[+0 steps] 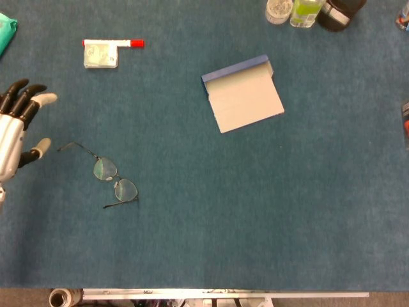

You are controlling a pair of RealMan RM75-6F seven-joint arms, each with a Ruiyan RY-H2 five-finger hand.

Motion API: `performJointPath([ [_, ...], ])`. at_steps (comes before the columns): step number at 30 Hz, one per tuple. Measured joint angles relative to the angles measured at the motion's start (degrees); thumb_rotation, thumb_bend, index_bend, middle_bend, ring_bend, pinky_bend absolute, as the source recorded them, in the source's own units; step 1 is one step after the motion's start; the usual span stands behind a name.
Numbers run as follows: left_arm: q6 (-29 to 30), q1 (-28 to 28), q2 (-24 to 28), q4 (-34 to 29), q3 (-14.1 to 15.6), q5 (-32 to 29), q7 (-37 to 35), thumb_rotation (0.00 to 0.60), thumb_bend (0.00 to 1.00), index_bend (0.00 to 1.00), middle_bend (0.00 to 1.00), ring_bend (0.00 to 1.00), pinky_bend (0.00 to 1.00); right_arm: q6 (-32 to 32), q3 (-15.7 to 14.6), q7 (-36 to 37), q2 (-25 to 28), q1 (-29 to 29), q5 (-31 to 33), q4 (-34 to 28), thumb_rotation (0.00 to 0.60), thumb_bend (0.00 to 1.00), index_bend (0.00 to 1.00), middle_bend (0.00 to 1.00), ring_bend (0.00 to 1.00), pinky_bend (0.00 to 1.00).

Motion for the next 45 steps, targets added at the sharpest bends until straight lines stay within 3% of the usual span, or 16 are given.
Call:
performJointPath([
  [8,-1.1,-3.0,-5.5,10.1,0.4,1.0,-7.5,0.6,0.11,0.26,0.22,0.13,0.26,-0.3,0.0,0.3,0.1,0.1,0.1,0.0,0.6,0.34,0.57,0.46,0.25,0.33],
  [15,-1.6,-4.6,-8.1,14.2,1.1,1.0,-10.7,0.6,0.09,0.26,0.22,0.13,0.26,-0.6,-0.1,0.3,0.1,0.2,0.0,0.0,0.6,0.34,0.57,0.46,0.25,0.33],
  [31,0.0,-5.0,-9.0,14.7,3.1,1.7,-12.1,0.6,0.09,0.26,0.22,0.13,0.26,-0.5,-0.1,0.5,0.1,0.2,0.0,0.1,0.6,0.34,0.57,0.46,0.25,0.33],
  [45,4.1,-3.9,-8.6,12.7,6.6,5.8,-10.8,0.6,0.09,0.26,0.22,0.13,0.26,-0.5,-0.1,0.6,0.1,0.2,0.0,0.0,0.6,0.34,0.57,0.46,0.25,0.33],
])
